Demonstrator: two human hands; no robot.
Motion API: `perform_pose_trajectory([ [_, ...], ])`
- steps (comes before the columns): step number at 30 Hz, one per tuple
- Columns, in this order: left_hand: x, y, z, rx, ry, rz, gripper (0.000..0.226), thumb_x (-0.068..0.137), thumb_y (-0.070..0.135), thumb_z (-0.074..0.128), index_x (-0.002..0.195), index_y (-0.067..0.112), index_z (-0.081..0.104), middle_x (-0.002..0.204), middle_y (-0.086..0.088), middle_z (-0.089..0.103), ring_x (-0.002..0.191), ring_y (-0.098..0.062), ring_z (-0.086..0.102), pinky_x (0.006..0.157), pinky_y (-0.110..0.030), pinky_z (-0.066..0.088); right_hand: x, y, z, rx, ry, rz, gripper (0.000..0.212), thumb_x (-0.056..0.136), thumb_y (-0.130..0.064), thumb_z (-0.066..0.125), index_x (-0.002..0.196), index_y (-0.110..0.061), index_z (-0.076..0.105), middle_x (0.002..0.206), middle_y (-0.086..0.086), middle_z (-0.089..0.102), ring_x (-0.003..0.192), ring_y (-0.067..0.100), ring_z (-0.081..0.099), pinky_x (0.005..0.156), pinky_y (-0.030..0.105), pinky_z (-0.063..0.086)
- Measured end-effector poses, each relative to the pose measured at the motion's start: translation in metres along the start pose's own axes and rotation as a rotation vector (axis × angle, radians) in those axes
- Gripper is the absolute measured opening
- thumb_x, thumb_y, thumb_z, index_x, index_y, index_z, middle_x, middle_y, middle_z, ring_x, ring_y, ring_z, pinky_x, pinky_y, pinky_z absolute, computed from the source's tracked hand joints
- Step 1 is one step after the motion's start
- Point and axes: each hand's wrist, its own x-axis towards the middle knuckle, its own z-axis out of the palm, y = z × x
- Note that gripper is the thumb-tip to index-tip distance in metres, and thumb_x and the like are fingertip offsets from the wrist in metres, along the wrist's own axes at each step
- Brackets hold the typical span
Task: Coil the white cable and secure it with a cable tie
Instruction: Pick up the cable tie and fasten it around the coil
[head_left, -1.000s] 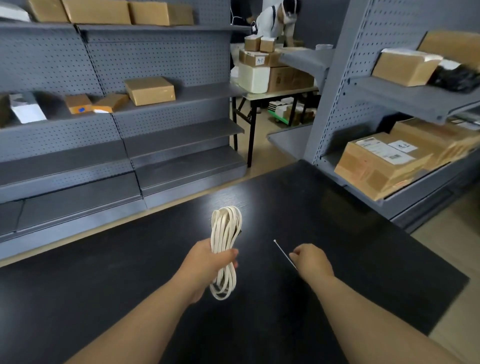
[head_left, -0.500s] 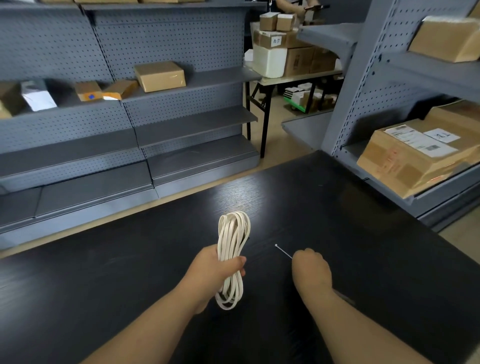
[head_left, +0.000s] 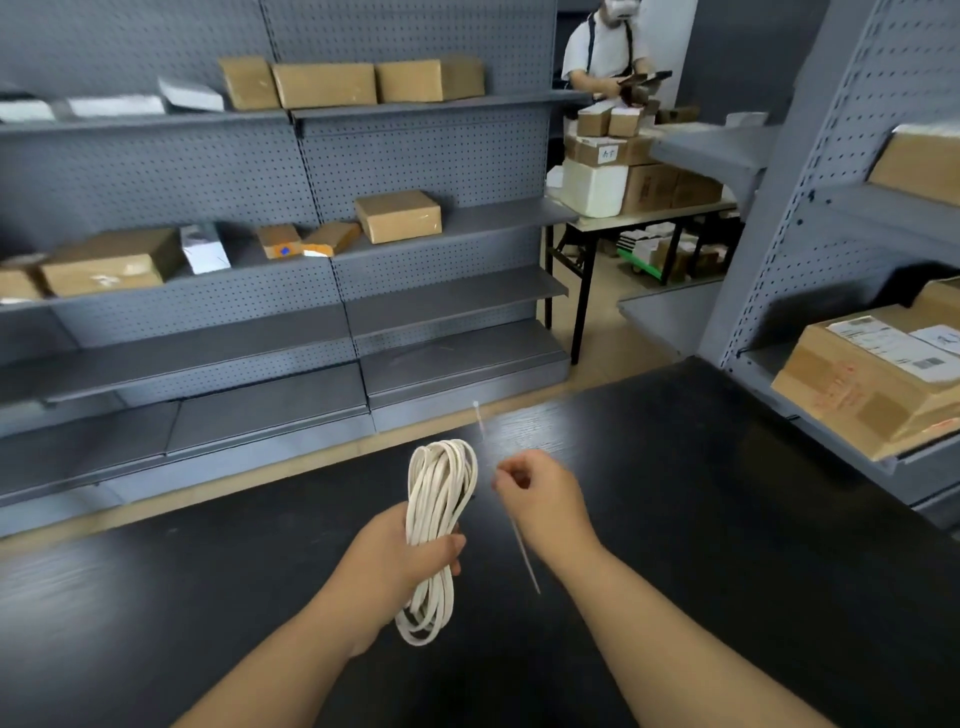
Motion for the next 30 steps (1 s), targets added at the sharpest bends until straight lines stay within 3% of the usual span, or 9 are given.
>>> perform_pose_trajectory([
  [4,-0.032,0.008,-0.046,0.051,0.039,0.065,0.004,0.084,0.015,0.065,0.087,0.012,0.063,0.067,-0.003,0.068,0.065,-0.012,0.063,0.070,-0.028,0.049,-0.016,-0.053,0.018,0.121,-0.030,-0.096,0.008,0.085,-0.014,0.059,0.089,-0.020,0.063,0.078,-0.012,0.061,0.072,-0.001,0.056,0.064,0.011,0.043],
  [8,-0.069,0.014,-0.089,0.052,0.074,0.111,0.012,0.076,0.023,0.067,0.082,0.013,0.063,0.066,-0.003,0.068,0.063,-0.009,0.061,0.067,-0.025,0.046,-0.040,-0.099,0.040,0.238,-0.098,-0.157,0.015,0.085,-0.008,0.059,0.084,-0.024,0.061,0.086,-0.003,0.066,0.082,0.012,0.063,0.079,0.026,0.051],
  [12,-0.100,0.012,-0.124,0.104,0.121,0.170,0.007,0.080,0.015,0.068,0.081,0.021,0.065,0.072,0.005,0.070,0.068,-0.006,0.064,0.068,-0.021,0.048,-0.067,-0.136,0.064,0.398,-0.189,-0.163,0.008,0.086,-0.005,0.060,0.091,-0.010,0.065,0.083,0.006,0.067,0.066,0.009,0.059,0.064,0.024,0.051],
  [15,-0.122,0.012,-0.147,0.157,0.131,0.230,0.010,0.080,0.016,0.069,0.079,0.026,0.065,0.072,0.013,0.067,0.067,0.002,0.059,0.067,-0.015,0.046,-0.085,-0.159,0.081,0.483,-0.282,-0.175,0.010,0.085,-0.005,0.060,0.094,-0.005,0.066,0.085,0.011,0.069,0.070,0.013,0.059,0.063,0.022,0.048],
  [19,-0.143,0.010,-0.176,0.206,0.146,0.279,0.005,0.079,0.019,0.070,0.084,0.020,0.067,0.080,0.001,0.068,0.070,-0.002,0.059,0.067,-0.014,0.046,-0.106,-0.185,0.101,0.532,-0.381,-0.213,0.016,0.084,0.001,0.059,0.096,-0.004,0.068,0.092,0.014,0.072,0.079,0.020,0.063,0.078,0.037,0.052],
  [22,-0.153,0.009,-0.195,0.247,0.164,0.293,0.014,0.079,0.023,0.069,0.089,0.014,0.067,0.082,-0.004,0.068,0.071,-0.006,0.059,0.062,-0.010,0.044,-0.120,-0.203,0.115,0.554,-0.465,-0.274,0.020,0.082,0.007,0.056,0.095,-0.001,0.069,0.084,0.009,0.072,0.078,0.020,0.063,0.075,0.034,0.051],
  [25,-0.162,0.008,-0.211,0.251,0.196,0.280,0.015,0.077,0.026,0.071,0.089,0.017,0.067,0.082,-0.004,0.070,0.068,-0.005,0.060,0.061,-0.012,0.046,-0.131,-0.218,0.126,0.559,-0.505,-0.303,0.026,0.081,0.010,0.054,0.087,-0.009,0.072,0.080,0.005,0.072,0.077,0.021,0.063,0.076,0.036,0.050],
  [27,-0.166,0.006,-0.221,0.226,0.204,0.270,0.013,0.076,0.026,0.073,0.086,0.022,0.067,0.079,0.001,0.070,0.067,-0.002,0.061,0.062,-0.015,0.048,-0.135,-0.223,0.133,0.577,-0.512,-0.300,0.028,0.081,0.011,0.055,0.092,-0.009,0.071,0.085,0.007,0.073,0.080,0.021,0.065,0.078,0.039,0.051],
  [30,-0.173,0.005,-0.232,0.169,0.173,0.283,0.016,0.075,0.023,0.074,0.088,0.027,0.065,0.075,0.010,0.070,0.067,0.001,0.063,0.066,-0.017,0.051,-0.136,-0.228,0.144,0.610,-0.496,-0.303,0.030,0.082,0.012,0.055,0.108,-0.001,0.063,0.100,0.024,0.067,0.089,0.032,0.059,0.079,0.049,0.043],
])
